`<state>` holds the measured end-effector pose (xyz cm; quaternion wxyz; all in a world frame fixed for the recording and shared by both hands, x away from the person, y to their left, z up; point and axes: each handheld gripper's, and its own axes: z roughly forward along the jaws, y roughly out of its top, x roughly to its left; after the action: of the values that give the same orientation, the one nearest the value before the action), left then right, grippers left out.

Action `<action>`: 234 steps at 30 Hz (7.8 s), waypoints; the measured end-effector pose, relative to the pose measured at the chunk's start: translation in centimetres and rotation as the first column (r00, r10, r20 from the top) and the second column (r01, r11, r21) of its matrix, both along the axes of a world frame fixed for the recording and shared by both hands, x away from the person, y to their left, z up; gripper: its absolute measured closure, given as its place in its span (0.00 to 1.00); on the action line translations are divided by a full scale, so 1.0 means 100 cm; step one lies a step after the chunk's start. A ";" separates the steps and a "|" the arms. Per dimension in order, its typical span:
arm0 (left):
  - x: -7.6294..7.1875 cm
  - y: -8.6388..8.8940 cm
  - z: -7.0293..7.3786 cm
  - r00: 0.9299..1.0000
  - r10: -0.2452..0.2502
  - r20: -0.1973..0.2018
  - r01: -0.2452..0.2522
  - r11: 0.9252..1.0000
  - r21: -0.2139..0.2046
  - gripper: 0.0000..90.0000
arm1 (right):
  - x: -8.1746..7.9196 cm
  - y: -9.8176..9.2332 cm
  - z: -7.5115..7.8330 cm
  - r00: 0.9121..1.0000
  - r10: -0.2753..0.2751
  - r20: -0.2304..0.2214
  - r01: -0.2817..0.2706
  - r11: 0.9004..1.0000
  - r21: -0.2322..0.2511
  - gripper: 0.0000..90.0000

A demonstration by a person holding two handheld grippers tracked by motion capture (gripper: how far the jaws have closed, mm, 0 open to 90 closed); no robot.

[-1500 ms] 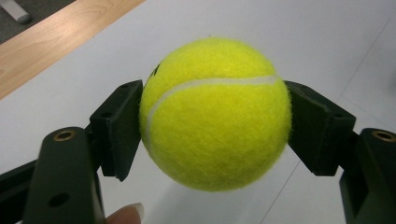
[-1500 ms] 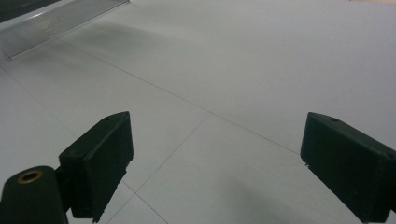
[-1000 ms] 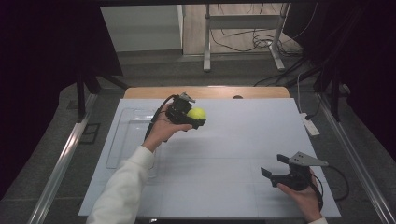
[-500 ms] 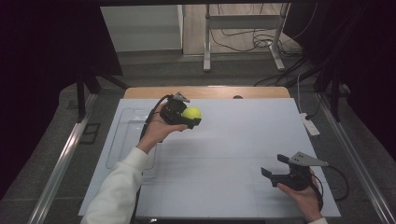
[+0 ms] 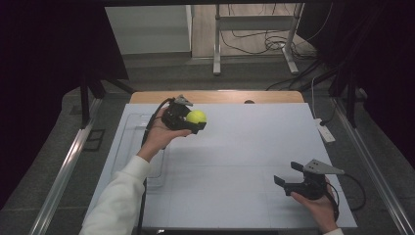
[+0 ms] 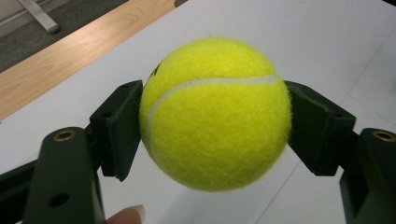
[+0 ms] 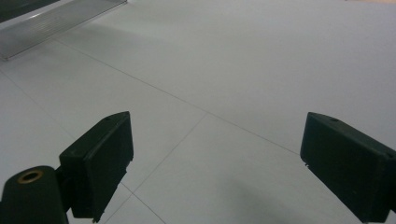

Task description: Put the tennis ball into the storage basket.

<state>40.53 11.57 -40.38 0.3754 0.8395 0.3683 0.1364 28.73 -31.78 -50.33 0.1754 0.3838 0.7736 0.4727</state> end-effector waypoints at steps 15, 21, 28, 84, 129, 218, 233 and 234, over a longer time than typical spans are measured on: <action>-0.003 0.013 0.002 0.999 0.026 0.025 -0.026 1.000 -0.009 0.29 | 0.000 0.000 0.000 1.000 0.001 0.000 -0.001 1.000 0.000 0.11; -0.004 0.018 0.002 0.999 0.036 0.025 -0.036 0.999 -0.009 0.29 | 0.000 0.000 0.000 1.000 0.000 0.000 0.000 1.000 -0.001 0.11; -0.005 0.022 0.002 0.998 0.050 0.024 -0.050 0.999 -0.021 0.29 | 0.000 0.000 0.000 1.000 -0.005 0.000 0.005 1.000 -0.001 0.11; -0.017 0.063 0.009 0.986 0.154 0.066 -0.152 0.987 -0.045 0.29 | 0.001 0.000 -0.001 1.000 -0.009 -0.001 0.009 1.000 -0.007 0.11; -0.018 0.100 0.010 0.961 0.264 0.083 -0.259 0.964 -0.064 0.29 | 0.000 -0.001 -0.001 1.000 -0.010 -0.001 0.010 1.000 -0.008 0.11; 0.003 0.157 -0.040 0.880 0.475 -0.012 -0.475 0.880 -0.009 0.29 | 0.000 0.000 -0.002 1.000 -0.014 -0.010 0.014 1.000 -0.013 0.11; 0.006 0.155 -0.047 0.881 0.473 -0.025 -0.472 0.881 0.017 0.29 | 0.001 0.000 -0.003 1.000 -0.014 -0.010 0.014 1.000 -0.014 0.11; 0.006 0.155 -0.049 0.881 0.472 -0.027 -0.472 0.882 0.021 0.29 | 0.001 0.000 -0.003 1.000 -0.014 -0.011 0.014 1.000 -0.014 0.11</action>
<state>41.13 27.04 -45.25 0.3194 0.7292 0.5664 0.2130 28.79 -31.76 -50.59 0.1773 0.3905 0.7751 0.4639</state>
